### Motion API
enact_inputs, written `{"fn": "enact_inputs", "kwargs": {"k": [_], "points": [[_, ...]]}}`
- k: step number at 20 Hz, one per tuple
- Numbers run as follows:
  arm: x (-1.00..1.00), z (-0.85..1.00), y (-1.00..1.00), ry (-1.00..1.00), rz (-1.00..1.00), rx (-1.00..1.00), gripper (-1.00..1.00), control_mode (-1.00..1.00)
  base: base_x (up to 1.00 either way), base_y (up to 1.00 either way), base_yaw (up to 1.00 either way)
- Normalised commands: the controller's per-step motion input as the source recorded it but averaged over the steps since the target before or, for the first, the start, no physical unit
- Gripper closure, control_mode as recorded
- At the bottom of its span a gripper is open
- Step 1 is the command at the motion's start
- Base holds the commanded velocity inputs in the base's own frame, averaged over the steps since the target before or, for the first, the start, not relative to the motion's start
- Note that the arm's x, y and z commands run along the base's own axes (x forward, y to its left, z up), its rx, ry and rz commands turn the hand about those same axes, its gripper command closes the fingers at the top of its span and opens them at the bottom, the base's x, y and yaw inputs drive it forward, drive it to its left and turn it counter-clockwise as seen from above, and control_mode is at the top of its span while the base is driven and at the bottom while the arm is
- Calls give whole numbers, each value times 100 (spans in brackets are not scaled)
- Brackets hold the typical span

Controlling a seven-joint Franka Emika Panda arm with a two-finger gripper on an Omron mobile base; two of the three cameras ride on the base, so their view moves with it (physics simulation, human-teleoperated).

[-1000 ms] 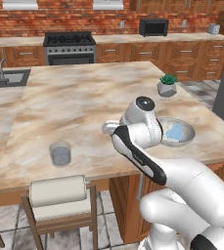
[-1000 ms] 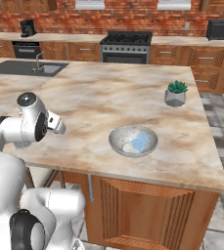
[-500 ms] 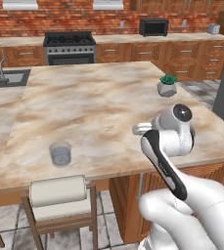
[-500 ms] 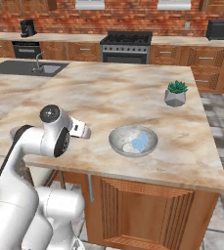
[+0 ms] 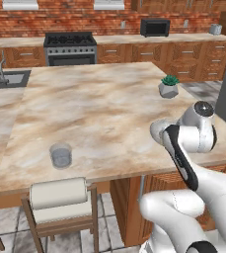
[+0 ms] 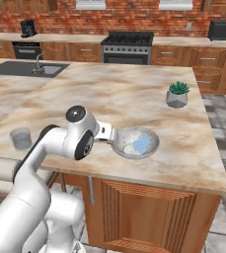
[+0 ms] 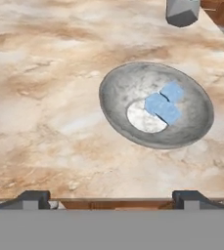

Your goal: There are four ice cubes in the ice bowl. Place two ice cubes in each glass of water.

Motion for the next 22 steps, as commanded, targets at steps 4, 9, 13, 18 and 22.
{"fn": "enact_inputs", "kwargs": {"k": [4,9,13,18,22], "points": [[1,22,-66,34,0,-5,-100,-100,0,0,0],[27,3,-29,24,0,-1,-100,-100,0,0,0],[56,-7,-4,18,0,-5,-100,-100,0,0,0],[56,-38,-29,9,0,-1,-100,-100,0,0,0],[29,-46,-61,6,0,0,-100,-100,0,0,0]]}}
